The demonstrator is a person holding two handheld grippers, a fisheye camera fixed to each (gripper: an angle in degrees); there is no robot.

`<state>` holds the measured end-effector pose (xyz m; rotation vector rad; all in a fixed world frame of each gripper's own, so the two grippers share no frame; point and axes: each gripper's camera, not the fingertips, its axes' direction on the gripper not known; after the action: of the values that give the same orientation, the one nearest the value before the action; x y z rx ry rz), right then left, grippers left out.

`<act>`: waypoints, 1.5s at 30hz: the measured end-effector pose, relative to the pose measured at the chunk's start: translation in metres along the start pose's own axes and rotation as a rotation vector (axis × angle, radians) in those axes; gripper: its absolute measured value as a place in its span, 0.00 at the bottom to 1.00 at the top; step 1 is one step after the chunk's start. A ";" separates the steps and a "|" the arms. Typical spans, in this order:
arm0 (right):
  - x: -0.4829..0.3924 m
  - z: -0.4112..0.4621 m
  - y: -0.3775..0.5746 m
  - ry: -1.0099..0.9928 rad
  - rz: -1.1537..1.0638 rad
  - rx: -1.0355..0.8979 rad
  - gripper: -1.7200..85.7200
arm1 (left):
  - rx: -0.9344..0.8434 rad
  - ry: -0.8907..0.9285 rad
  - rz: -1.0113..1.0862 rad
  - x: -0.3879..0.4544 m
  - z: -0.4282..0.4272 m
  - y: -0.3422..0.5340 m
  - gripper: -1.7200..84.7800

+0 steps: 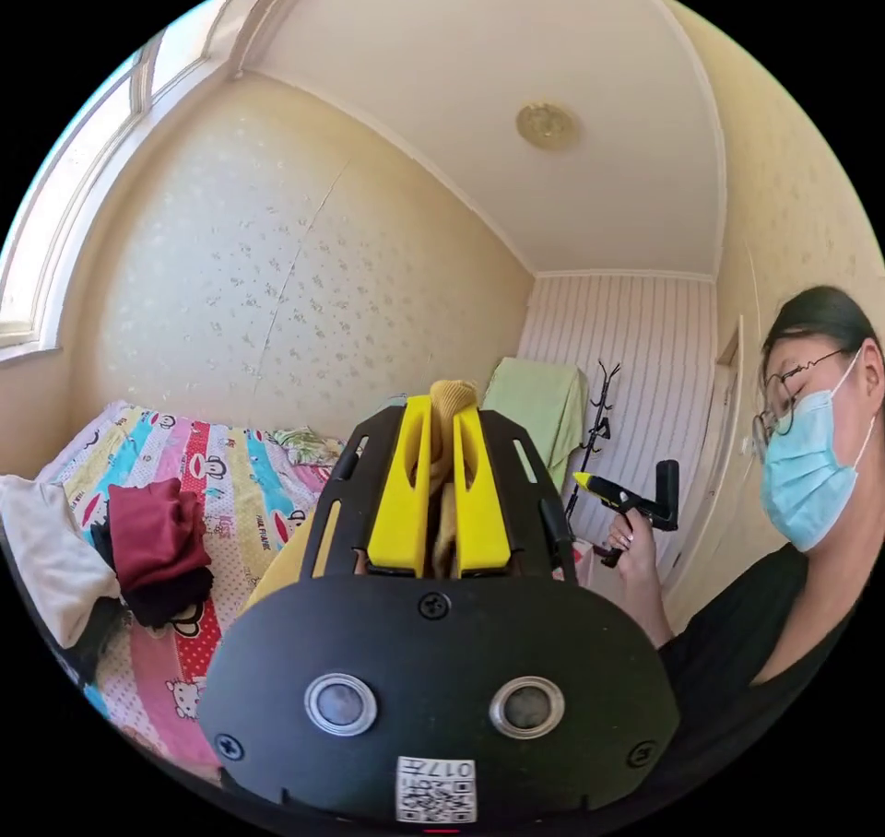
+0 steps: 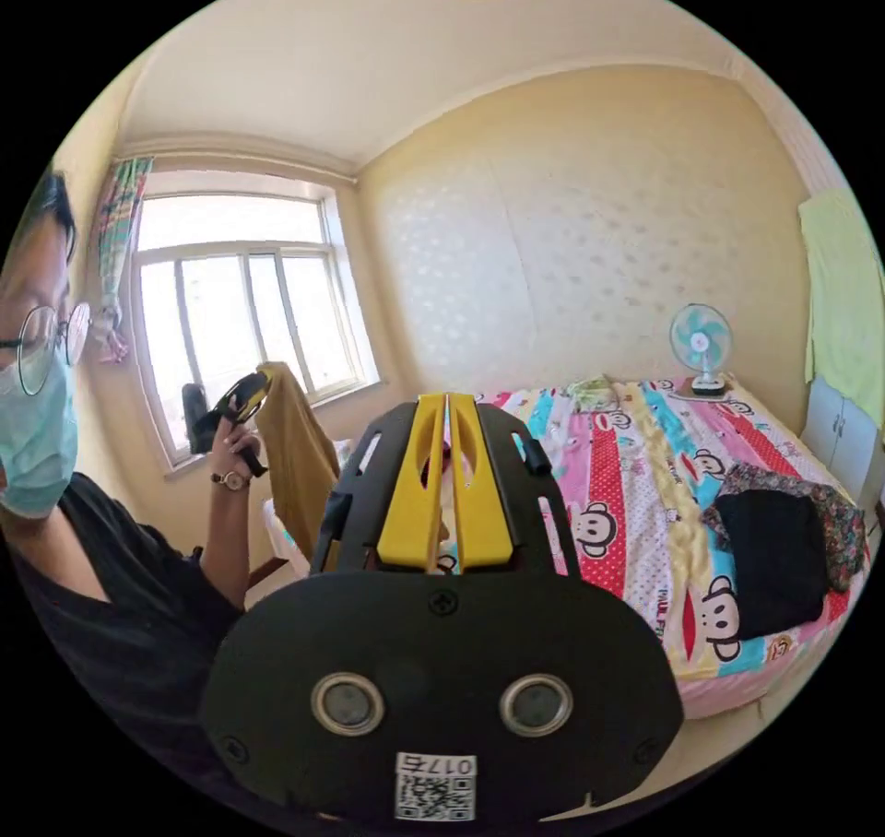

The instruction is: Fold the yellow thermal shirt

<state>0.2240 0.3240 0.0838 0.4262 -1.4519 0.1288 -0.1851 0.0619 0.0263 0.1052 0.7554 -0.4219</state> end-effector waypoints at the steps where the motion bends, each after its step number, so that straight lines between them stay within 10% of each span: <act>1: 0.001 0.019 0.018 -0.097 0.029 -0.077 0.08 | -0.010 -0.045 0.016 0.013 0.000 0.002 0.07; 13: -0.112 0.124 0.187 -0.480 0.212 -0.108 0.18 | 0.049 0.019 0.049 0.089 -0.035 -0.026 0.07; 25: -0.159 0.178 0.205 -0.070 0.112 -0.191 0.27 | 0.099 0.172 -0.008 0.132 -0.055 -0.059 0.07; 33: -0.132 0.179 0.167 0.266 -0.046 -0.230 0.07 | 0.162 0.099 -0.006 0.108 -0.107 -0.076 0.07; 41: -0.095 0.069 0.029 0.424 0.031 0.304 0.04 | 0.289 -0.040 -0.014 0.063 -0.162 -0.094 0.07; 45: -0.070 0.079 -0.048 0.375 0.029 0.242 0.04 | 0.240 -0.153 0.018 0.010 -0.130 -0.127 0.07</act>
<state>0.1574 0.2637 0.0103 0.5459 -1.0763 0.3902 -0.3142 -0.0261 -0.0678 0.3013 0.5508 -0.4969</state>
